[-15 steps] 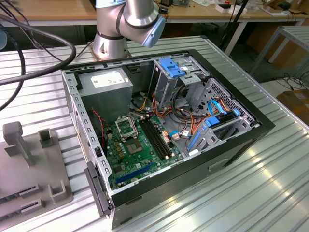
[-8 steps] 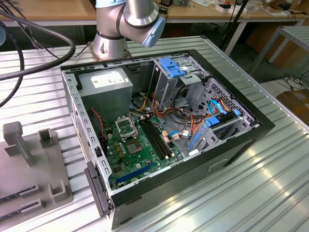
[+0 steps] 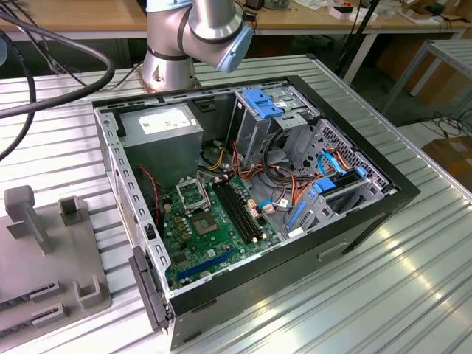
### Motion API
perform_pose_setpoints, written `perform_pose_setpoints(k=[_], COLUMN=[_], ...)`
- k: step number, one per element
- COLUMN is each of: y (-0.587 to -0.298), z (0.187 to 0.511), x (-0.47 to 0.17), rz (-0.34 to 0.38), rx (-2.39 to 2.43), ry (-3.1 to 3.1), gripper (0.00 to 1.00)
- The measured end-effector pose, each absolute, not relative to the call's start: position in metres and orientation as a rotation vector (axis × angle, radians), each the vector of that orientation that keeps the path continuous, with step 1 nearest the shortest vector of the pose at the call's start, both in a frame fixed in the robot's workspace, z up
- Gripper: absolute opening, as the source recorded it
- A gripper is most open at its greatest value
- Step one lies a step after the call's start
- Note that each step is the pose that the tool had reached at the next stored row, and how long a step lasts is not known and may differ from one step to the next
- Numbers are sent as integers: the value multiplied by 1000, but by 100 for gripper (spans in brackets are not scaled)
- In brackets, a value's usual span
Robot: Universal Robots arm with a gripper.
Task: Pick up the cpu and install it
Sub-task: 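Pick up the cpu and move it towards the insertion slot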
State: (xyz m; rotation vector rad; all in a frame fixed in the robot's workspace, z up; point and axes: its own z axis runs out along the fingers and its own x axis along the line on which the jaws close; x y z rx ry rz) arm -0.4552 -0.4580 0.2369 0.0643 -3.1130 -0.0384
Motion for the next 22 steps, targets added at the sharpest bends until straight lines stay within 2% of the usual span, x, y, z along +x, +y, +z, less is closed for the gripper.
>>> perform_pose_setpoints(k=[22], y=[-458], z=[248], x=[-455], rz=[-40], rx=[64], ry=[-3113], gripper=[45])
